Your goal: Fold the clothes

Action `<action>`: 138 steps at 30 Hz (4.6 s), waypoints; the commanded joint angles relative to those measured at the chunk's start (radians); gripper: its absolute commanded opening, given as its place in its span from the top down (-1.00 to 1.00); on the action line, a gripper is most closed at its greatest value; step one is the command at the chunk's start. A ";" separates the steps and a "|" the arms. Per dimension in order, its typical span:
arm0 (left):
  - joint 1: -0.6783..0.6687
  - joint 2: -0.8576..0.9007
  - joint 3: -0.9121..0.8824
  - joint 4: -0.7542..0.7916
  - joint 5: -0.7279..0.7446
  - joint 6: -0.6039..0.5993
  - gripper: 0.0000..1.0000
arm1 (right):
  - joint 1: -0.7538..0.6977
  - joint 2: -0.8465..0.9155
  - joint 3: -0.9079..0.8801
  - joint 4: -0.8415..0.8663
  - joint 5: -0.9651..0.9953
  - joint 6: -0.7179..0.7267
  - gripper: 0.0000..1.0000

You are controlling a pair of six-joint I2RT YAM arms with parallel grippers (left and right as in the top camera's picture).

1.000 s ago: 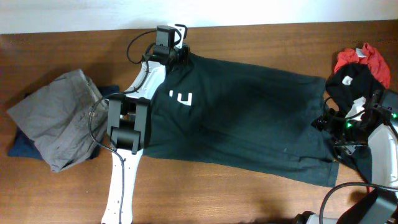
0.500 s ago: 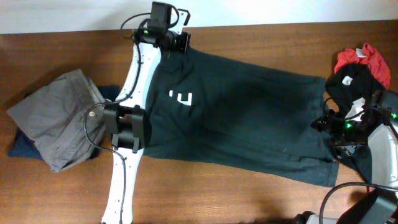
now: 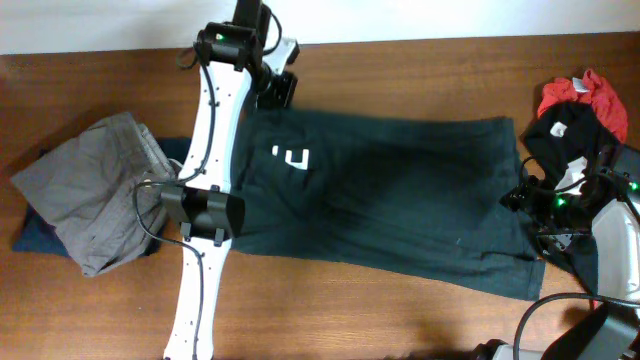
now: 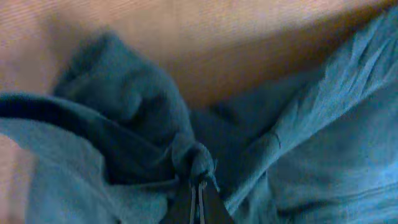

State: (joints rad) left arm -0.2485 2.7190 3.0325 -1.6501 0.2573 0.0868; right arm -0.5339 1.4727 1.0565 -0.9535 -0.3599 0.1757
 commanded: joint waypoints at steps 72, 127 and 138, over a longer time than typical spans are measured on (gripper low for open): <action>-0.095 -0.163 -0.315 -0.038 -0.283 -0.033 0.99 | 0.090 0.610 0.156 0.995 -0.118 0.122 -0.36; -0.066 -0.190 -0.313 -0.038 -0.352 -0.002 0.92 | -0.017 0.345 0.245 0.510 -0.366 -0.094 0.92; -0.068 -0.222 -0.404 -0.038 -0.261 -0.002 0.74 | -0.016 0.298 0.245 0.107 -0.190 -0.120 0.92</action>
State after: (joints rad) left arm -0.3183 2.5202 2.6846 -1.6840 -0.0425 0.0692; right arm -0.5446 1.7977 1.2930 -0.8124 -0.6132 0.0834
